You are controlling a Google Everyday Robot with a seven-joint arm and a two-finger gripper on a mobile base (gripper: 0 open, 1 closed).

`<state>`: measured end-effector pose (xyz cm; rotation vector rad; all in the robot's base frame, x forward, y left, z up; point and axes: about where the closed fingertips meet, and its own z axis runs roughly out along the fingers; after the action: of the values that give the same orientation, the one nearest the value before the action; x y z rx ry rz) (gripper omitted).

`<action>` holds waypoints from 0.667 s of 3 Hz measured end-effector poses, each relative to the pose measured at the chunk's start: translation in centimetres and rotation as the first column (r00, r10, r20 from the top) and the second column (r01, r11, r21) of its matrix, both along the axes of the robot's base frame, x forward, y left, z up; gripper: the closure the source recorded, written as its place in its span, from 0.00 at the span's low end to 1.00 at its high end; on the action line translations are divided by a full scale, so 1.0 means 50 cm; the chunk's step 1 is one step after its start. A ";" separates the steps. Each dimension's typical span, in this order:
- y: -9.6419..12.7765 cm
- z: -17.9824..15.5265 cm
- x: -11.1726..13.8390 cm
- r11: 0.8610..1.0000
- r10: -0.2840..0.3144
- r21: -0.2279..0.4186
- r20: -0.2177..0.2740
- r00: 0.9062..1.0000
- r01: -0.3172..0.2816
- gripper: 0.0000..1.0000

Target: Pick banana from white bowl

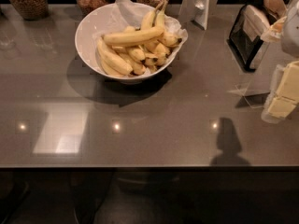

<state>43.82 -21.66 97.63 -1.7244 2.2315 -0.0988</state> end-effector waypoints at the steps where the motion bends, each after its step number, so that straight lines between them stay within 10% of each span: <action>1: 0.000 0.001 0.000 1.000 0.000 0.000 0.000 1.000 0.000 0.00; 2: 0.000 0.017 0.000 1.000 0.000 0.000 0.000 1.000 0.000 0.00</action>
Offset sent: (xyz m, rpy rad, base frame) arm 0.0114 0.0153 0.0036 0.0693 -0.0193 0.0396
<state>43.82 -21.66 98.48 -1.7244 2.2313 -0.0988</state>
